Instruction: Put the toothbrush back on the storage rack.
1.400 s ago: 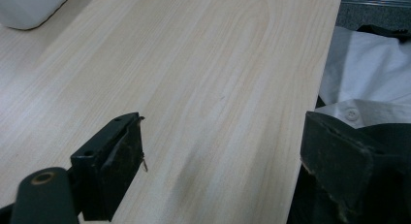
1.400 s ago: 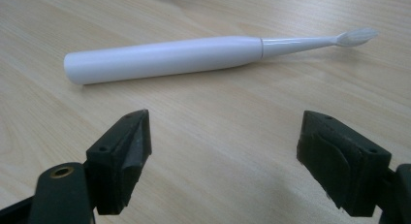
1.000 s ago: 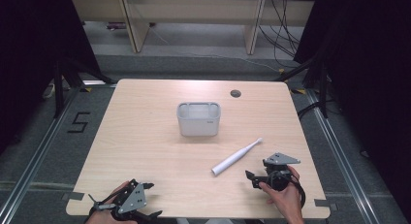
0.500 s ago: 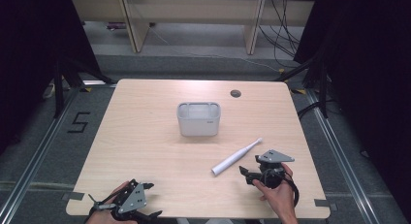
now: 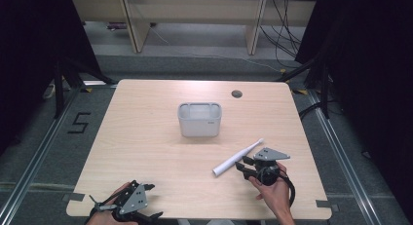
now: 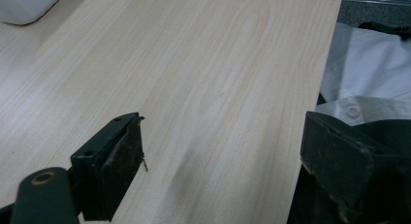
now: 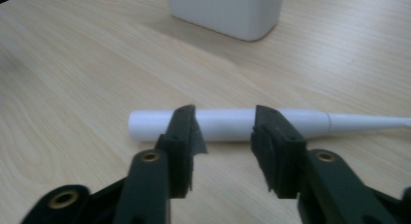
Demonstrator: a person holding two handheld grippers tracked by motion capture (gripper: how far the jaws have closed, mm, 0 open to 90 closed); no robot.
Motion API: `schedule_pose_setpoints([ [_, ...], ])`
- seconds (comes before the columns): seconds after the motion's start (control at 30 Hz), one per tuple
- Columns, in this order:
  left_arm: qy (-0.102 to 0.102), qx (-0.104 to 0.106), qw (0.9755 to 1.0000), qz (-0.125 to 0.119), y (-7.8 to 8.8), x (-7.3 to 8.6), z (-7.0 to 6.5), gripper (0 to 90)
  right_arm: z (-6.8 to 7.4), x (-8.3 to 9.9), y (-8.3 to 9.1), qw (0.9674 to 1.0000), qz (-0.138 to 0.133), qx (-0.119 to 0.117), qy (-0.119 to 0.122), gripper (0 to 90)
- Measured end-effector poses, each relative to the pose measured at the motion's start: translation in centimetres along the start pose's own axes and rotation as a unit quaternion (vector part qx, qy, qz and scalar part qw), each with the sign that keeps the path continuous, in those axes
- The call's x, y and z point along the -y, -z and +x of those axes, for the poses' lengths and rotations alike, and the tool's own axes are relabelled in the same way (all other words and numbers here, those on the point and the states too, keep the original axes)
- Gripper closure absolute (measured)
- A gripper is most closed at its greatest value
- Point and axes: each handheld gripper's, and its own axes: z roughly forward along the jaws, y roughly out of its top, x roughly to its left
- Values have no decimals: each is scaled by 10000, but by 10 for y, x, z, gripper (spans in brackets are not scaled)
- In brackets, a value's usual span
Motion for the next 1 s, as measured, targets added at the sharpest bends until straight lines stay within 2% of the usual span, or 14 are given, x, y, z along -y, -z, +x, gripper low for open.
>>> schedule_pose_setpoints([
  [0.03,-22,11,10000,17,0,0,1,149,1,-1,-2,10000,-28,12,14,671],
  [0.07,-25,-11,10000,13,0,0,1,148,1,-3,-5,9997,-39,24,233,683],
  [0.1,-79,-23,10000,55,1,0,1,148,4,-4,-7,9999,64,-4,149,705],
  [0.13,-6,-9,10000,-8,0,0,0,148,7,-5,-9,9999,77,22,68,735],
  [0.17,-11,8,10000,65,1,-1,0,148,7,-7,-12,9997,52,0,243,745],
  [0.27,-3,-16,10000,-13,0,0,1,148,12,-11,-19,9991,95,-36,420,782],
  [0.37,-12,10,10000,66,1,-1,0,148,15,-13,-27,9987,151,-88,486,822],
  [0.53,2,-15,10000,-32,0,0,0,148,17,-16,-35,9978,215,-129,613,865],
  [0.57,-13,11,10000,59,1,-1,0,148,19,-17,-39,9978,249,-166,597,886],
  [0.67,-7,-16,10000,-10,0,0,0,148,21,-19,-46,9964,304,-214,765,889],
  [0.83,-2,-6,10000,-5,0,0,0,149,24,-21,-56,9955,374,-225,839,891],
  [0.87,-24,4,10000,14,0,0,1,148,25,-21,-57,9959,418,-249,758,891],
  [0.93,-79,-19,9999,58,1,0,1,148,26,-21,-60,9953,403,-275,831,891],
  [1.0,-5,22,10000,59,1,-1,0,148,27,-22,-62,9949,479,-293,843,891],
])
